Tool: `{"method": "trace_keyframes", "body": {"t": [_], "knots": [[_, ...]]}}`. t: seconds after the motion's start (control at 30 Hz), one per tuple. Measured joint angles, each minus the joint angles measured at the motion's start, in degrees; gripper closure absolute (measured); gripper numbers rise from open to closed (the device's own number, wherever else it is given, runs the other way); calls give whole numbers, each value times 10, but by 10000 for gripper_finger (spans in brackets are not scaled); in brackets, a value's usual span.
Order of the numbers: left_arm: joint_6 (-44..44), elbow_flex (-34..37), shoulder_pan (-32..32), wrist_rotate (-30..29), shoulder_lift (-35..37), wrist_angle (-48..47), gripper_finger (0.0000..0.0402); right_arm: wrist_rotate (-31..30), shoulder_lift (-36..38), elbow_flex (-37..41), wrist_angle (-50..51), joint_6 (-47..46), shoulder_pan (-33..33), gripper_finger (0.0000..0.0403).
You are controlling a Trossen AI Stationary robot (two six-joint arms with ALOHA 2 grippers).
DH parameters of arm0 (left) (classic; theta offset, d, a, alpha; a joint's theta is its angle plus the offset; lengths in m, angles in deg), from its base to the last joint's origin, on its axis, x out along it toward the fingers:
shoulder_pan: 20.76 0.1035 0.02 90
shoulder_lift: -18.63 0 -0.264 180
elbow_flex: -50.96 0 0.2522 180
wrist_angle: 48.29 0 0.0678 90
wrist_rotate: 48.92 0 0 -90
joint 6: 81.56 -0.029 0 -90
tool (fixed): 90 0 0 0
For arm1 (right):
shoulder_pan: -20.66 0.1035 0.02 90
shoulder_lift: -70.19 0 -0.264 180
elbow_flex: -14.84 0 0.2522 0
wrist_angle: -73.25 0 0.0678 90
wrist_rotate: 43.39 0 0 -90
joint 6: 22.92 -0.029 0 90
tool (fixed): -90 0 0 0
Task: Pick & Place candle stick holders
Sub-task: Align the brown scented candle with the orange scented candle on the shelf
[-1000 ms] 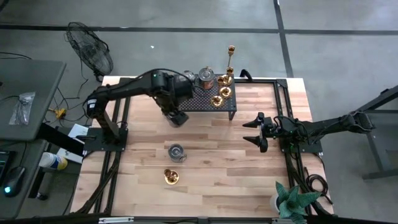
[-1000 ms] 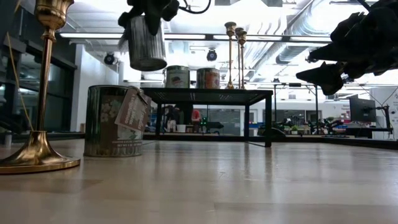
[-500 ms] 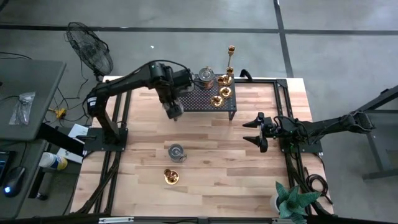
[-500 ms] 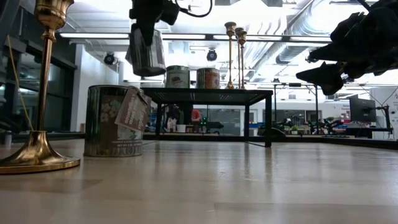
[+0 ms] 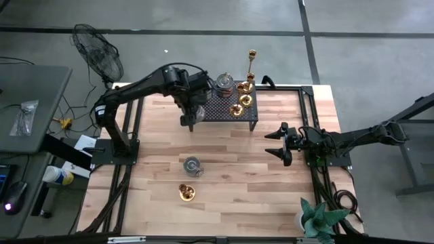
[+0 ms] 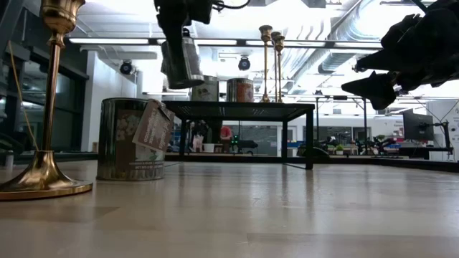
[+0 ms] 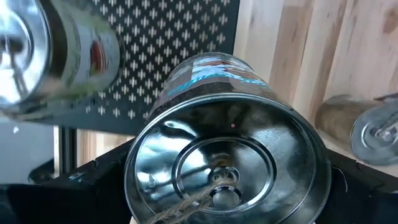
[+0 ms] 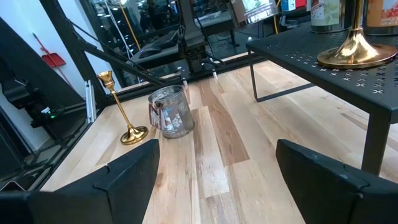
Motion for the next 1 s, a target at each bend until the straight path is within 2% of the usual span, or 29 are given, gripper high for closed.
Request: {"method": "trace_keyframes", "body": {"t": [0.47, 0.8, 1.0], "knots": [[-1, -17, -1, 6, -30, 20, 52, 0, 0, 0, 0, 0, 0, 87], [11, -168, 6, 9, -119, -16, 51, 0, 0, 0, 0, 0, 0, 87], [16, -220, 7, -3, -168, -49, 51, 0, 0, 0, 0, 0, 0, 87]]}}
